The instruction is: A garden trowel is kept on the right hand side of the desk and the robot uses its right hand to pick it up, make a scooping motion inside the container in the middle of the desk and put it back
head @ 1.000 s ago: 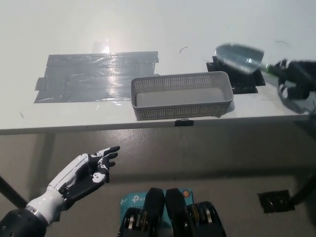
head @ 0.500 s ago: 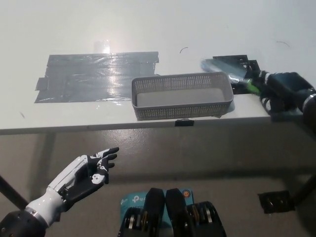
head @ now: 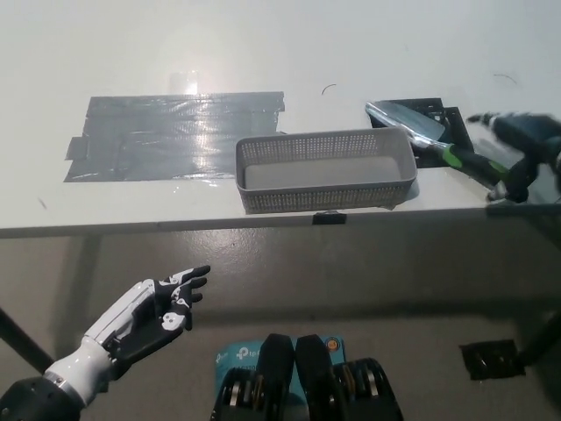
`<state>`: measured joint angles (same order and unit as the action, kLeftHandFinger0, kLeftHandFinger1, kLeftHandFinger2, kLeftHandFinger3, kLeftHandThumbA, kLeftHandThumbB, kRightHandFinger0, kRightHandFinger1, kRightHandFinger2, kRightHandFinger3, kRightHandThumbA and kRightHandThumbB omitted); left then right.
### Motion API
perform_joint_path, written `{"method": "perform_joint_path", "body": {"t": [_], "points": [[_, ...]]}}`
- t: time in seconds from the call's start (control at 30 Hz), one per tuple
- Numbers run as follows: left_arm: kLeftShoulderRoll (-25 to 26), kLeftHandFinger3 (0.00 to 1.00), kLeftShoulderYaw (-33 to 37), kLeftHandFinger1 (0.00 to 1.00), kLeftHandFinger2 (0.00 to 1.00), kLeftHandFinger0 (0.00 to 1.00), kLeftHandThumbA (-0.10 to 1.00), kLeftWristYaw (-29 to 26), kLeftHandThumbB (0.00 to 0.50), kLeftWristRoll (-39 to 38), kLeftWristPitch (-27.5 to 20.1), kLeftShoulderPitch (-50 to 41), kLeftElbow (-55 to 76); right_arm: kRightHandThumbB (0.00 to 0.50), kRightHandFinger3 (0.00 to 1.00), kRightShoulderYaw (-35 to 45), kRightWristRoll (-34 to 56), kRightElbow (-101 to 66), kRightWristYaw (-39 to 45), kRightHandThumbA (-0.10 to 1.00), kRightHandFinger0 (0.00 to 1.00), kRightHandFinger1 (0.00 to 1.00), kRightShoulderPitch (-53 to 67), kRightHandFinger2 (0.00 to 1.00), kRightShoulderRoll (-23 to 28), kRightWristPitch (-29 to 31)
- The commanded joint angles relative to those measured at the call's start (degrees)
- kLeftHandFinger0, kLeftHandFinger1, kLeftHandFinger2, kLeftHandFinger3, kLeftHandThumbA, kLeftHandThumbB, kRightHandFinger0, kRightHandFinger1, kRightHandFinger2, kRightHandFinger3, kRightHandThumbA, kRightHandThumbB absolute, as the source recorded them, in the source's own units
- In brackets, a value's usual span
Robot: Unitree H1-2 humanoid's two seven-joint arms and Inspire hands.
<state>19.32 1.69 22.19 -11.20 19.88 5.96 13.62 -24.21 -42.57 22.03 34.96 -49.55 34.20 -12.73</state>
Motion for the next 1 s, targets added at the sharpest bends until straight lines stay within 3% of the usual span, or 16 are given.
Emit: {"method": "perform_joint_path", "body": {"t": [0.0, 0.23, 0.3, 0.33, 0.37, 0.43, 0.5, 0.57, 0.63, 0.67, 0.7, 0.83, 0.97], "points": [[0.7, 1.00, -1.1, 1.00, 1.00, 1.00, 0.87, -0.3, 0.255, -0.7, -1.4, 0.2, 1.4, 0.500, 1.00, 3.2, 1.4, -7.5, 7.9, 1.00, 1.00, 1.00, -5.1, 1.00, 5.6, -6.0], [0.9, 1.00, -1.2, 1.00, 1.00, 1.00, 0.85, 0.0, 0.254, -0.8, -1.5, 0.0, 1.4, 0.500, 1.00, 11.3, 5.7, -22.5, 8.5, 1.00, 1.00, 1.00, 1.6, 1.00, 10.4, -8.7], [0.9, 1.00, -1.2, 1.00, 1.00, 1.00, 0.86, 0.1, 0.253, -0.9, -1.8, -0.1, 1.5, 0.492, 1.00, 18.8, 10.1, -31.9, 6.0, 0.88, 1.00, 1.00, 9.4, 1.00, 10.0, -11.4], [0.8, 1.00, -1.3, 1.00, 1.00, 1.00, 0.86, 0.0, 0.245, -0.8, -2.0, -0.1, 1.3, 0.452, 1.00, 21.1, 10.8, -34.4, 4.4, 0.79, 1.00, 1.00, 12.1, 1.00, 9.1, -11.4], [0.8, 1.00, -1.3, 1.00, 1.00, 1.00, 0.87, -0.1, 0.253, -0.6, -2.0, 0.0, 1.3, 0.373, 1.00, 24.6, 11.2, -38.8, 0.5, 0.70, 1.00, 1.00, 17.7, 1.00, 6.5, -10.8], [0.5, 1.00, -1.2, 1.00, 1.00, 1.00, 0.87, -0.4, 0.253, -0.6, -1.6, 0.2, 1.1, 0.272, 1.00, 30.5, 12.2, -45.3, -8.0, 0.55, 1.00, 1.00, 29.6, 1.00, -0.1, -6.7], [0.5, 1.00, -1.4, 1.00, 1.00, 1.00, 0.88, -0.4, 0.257, -0.8, -1.8, 0.2, 0.9, 0.252, 1.00, 30.9, 12.0, -46.2, -10.2, 0.52, 1.00, 1.00, 34.0, 1.00, -3.5, -4.9], [0.2, 1.00, -1.5, 1.00, 1.00, 1.00, 0.87, -0.5, 0.251, -0.9, -1.8, 0.2, 0.7, 0.210, 1.00, 31.3, 12.5, -44.9, -15.8, 0.42, 1.00, 1.00, 43.9, 1.00, -10.2, -0.1], [0.2, 1.00, -1.5, 1.00, 1.00, 1.00, 0.87, -0.4, 0.251, -1.0, -1.8, 0.2, 0.7, 0.210, 1.00, 31.8, 12.1, -44.5, -16.1, 0.42, 1.00, 1.00, 44.8, 1.00, -11.3, 0.7], [0.0, 1.00, -1.4, 1.00, 1.00, 1.00, 0.87, -0.4, 0.267, -1.1, -1.6, 0.2, 0.8, 0.219, 1.00, 31.6, 12.1, -40.1, -20.9, 0.28, 1.00, 1.00, 48.7, 1.00, -14.5, 5.4], [-0.1, 1.00, -1.5, 1.00, 1.00, 1.00, 0.87, -0.5, 0.267, -1.1, -1.6, 0.1, 0.7, 0.217, 1.00, 31.8, 12.3, -38.5, -22.3, 0.25, 1.00, 1.00, 49.6, 1.00, -15.8, 7.4], [0.1, 1.00, -1.2, 1.00, 1.00, 1.00, 0.89, -0.8, 0.226, -0.3, -1.6, -0.5, 1.2, 0.208, 1.00, 33.6, 16.8, -37.9, -20.4, 0.19, 1.00, 1.00, 52.3, 1.00, -18.8, 7.7], [0.0, 1.00, -1.0, 1.00, 1.00, 1.00, 0.88, -0.9, 0.234, -0.1, -1.0, -1.2, 1.6, 0.206, 1.00, 34.1, 19.2, -33.7, -20.2, 0.14, 0.95, 1.00, 53.1, 1.00, -18.7, 13.3]]}}
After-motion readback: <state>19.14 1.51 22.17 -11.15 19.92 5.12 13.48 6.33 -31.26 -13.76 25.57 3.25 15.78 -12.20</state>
